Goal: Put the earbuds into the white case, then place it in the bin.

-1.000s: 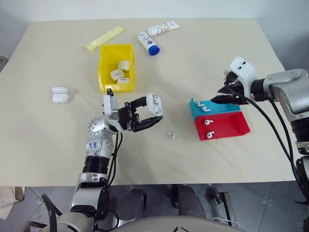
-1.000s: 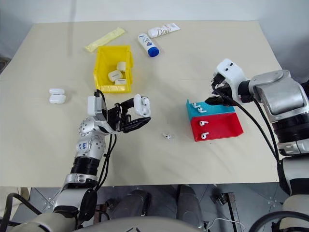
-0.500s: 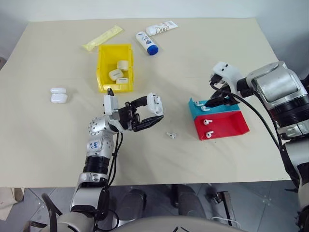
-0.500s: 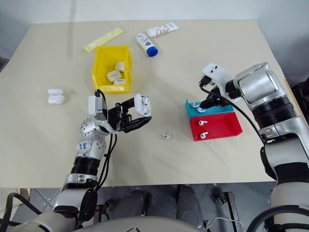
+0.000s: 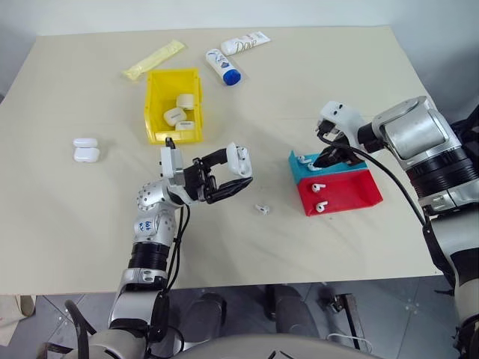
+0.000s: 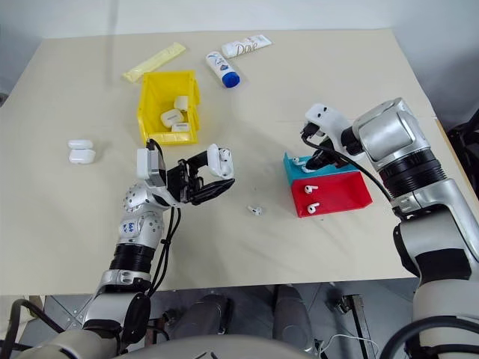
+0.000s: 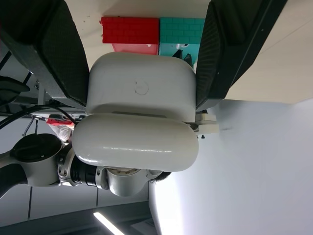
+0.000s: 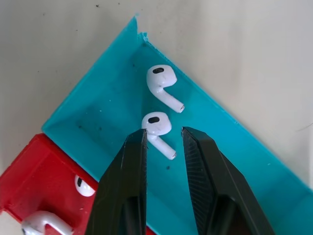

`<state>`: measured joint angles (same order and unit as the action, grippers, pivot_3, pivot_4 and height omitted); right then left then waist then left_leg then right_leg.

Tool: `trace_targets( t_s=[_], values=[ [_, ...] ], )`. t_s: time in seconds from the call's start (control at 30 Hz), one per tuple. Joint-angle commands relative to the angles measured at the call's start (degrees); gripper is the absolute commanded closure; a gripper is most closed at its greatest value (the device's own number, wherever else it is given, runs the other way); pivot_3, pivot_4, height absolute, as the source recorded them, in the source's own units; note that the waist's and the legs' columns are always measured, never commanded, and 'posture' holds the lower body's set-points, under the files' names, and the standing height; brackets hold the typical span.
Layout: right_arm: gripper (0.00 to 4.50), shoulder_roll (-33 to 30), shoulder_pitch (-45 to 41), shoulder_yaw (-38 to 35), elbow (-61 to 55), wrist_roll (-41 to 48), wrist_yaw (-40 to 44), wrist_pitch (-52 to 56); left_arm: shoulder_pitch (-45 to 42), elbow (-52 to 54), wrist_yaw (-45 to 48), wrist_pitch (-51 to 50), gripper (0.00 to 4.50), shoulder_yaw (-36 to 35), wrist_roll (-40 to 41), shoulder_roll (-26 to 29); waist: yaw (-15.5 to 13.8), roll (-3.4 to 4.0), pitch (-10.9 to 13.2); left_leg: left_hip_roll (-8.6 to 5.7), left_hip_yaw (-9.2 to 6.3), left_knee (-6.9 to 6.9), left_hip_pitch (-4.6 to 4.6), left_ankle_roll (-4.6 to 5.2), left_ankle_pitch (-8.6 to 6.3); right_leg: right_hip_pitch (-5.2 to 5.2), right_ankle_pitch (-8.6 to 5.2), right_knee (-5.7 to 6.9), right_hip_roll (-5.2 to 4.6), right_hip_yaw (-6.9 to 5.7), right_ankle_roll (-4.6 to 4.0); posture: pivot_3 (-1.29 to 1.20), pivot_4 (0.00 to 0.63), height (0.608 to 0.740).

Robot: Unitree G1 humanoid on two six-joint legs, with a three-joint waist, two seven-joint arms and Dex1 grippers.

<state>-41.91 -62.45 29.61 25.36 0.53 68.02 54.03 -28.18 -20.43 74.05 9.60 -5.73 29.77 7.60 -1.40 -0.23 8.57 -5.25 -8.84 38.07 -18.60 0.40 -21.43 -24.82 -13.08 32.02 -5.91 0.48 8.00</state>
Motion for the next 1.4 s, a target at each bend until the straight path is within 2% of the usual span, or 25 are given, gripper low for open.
trace_targets(
  t_s=[0.03, 0.13, 0.2, 0.67, 1.33, 1.4],
  values=[
    [3.36, -0.4, -0.7, 0.1, -2.1, -1.5, 1.1, -2.8, 0.8, 3.0, -0.4, 1.0, 1.67, -0.1, 1.3, 0.3, 0.0, 0.00, 0.0, 0.00, 0.00, 0.00, -0.01, 0.00, 0.00, 0.00, 0.00, 0.00, 0.00, 0.00, 0.00, 0.00, 0.150, 0.740],
    [2.73, -0.2, -1.0, -0.2, -2.0, -2.2, 1.4, -2.8, 0.8, 3.0, -0.5, 1.0, 1.67, -0.2, 1.2, 0.4, 0.0, 0.00, 0.0, 0.00, 0.00, 0.01, -0.01, 0.00, 0.00, 0.00, 0.00, 0.00, 0.00, 0.00, 0.00, 0.00, 0.150, 0.740],
    [2.13, 0.1, -1.2, -0.4, -1.5, -2.7, 1.2, -2.8, 0.8, 3.0, -0.6, 1.1, 1.67, -0.2, 1.2, 0.4, -0.1, 0.00, 0.0, -0.01, 0.00, 0.01, -0.01, 0.00, 0.00, 0.00, 0.00, 0.00, -0.01, 0.00, 0.00, 0.00, 0.150, 0.740],
    [2.13, 3.7, -2.1, -0.3, 4.0, -4.8, -0.3, 1.2, 1.2, 3.7, -1.0, 1.3, 1.67, 0.2, 1.2, 0.3, 0.0, 0.01, 0.0, -0.01, 0.00, 0.02, -0.05, -0.01, 0.01, -0.05, 0.00, 0.03, -0.01, 0.01, -0.01, 0.00, 0.150, 0.740],
    [2.13, 5.6, -1.9, -0.3, 8.8, -6.6, -1.0, -1.3, 2.3, 5.1, -1.5, 0.8, 1.67, 0.2, 1.5, 0.7, 0.1, 0.05, -0.1, -0.01, 0.01, 0.03, -0.03, -0.02, 0.01, -0.06, 0.00, 0.06, 0.00, 0.01, -0.01, 0.00, 0.150, 0.740],
    [2.52, 5.7, -1.7, -0.6, 8.6, -6.6, -0.8, -1.3, 2.3, 5.1, -1.5, 0.9, 1.67, 0.2, 1.5, 0.7, 0.1, 0.05, -0.1, -0.02, 0.01, 0.03, -0.03, -0.02, 0.01, -0.06, 0.00, 0.06, 0.00, 0.01, -0.01, 0.00, 0.150, 0.740]
  ],
)
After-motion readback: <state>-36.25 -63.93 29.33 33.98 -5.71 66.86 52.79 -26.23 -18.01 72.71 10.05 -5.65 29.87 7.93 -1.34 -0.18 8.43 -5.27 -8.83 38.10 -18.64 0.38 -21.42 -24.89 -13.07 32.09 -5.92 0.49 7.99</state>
